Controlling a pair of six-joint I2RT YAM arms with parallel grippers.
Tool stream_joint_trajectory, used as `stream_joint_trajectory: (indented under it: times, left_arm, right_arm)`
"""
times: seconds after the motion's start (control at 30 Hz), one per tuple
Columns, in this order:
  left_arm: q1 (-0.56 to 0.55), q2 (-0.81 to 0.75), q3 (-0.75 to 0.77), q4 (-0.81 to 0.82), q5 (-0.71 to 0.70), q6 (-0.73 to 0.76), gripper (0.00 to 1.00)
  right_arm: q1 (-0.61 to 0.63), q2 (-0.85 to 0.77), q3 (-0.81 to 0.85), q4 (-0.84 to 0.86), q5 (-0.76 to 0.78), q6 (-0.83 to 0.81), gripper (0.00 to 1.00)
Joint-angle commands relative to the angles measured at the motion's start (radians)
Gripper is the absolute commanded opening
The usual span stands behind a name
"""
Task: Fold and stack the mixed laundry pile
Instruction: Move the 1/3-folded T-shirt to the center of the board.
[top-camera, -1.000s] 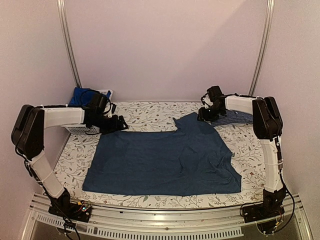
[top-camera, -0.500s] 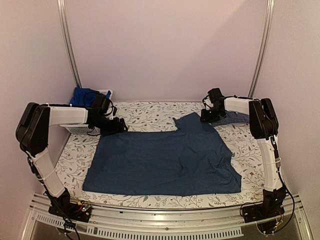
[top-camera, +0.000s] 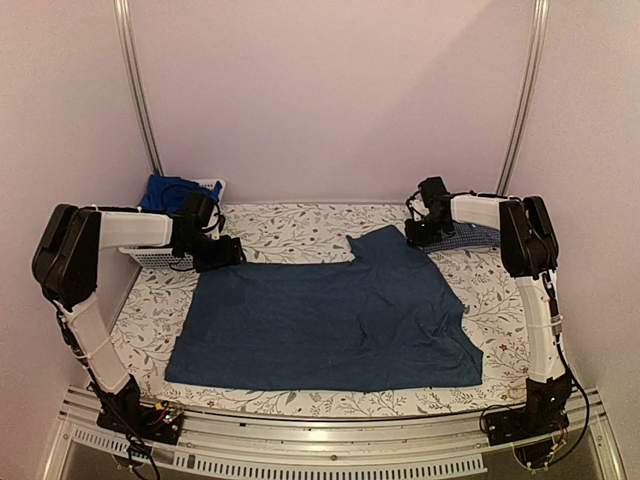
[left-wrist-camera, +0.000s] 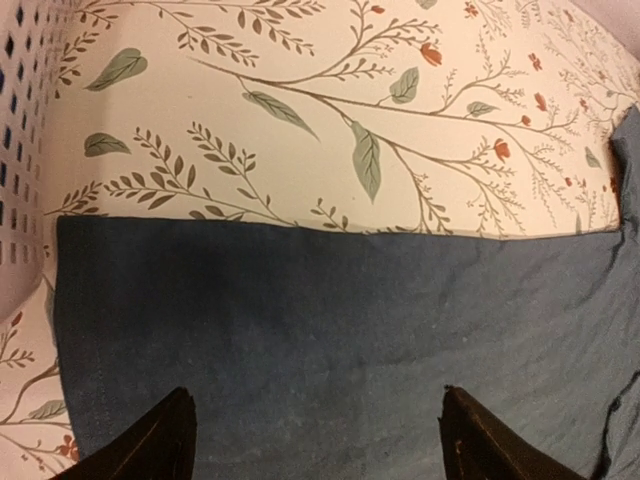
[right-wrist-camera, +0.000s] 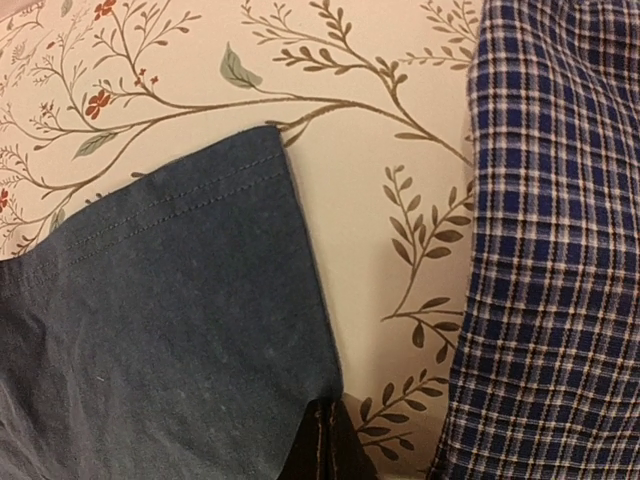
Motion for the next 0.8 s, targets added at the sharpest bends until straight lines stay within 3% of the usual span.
stream_joint_trajectory:
  times: [0.0, 0.27, 0.6, 0.77]
  left_arm:
    - [0.030, 0.000, 0.025, -0.018, -0.038, 0.028, 0.84]
    - [0.044, 0.039, 0.050, -0.029, -0.080, 0.043, 0.82]
    - [0.055, 0.118, 0.103, -0.056, -0.211, 0.055, 0.70]
    - [0.073, 0.159, 0.146, -0.035, -0.196, 0.086, 0.66]
  right_arm:
    - [-0.031, -0.076, -0.036, -0.040, -0.015, 0.007, 0.00]
    - [-0.034, -0.130, -0.030, -0.019, -0.037, 0.021, 0.00]
    - [-0.036, -0.119, -0.028, -0.017, -0.032, 0.029, 0.00]
    - [-0.036, -0.118, -0.028, -0.018, -0.033, 0.028, 0.00]
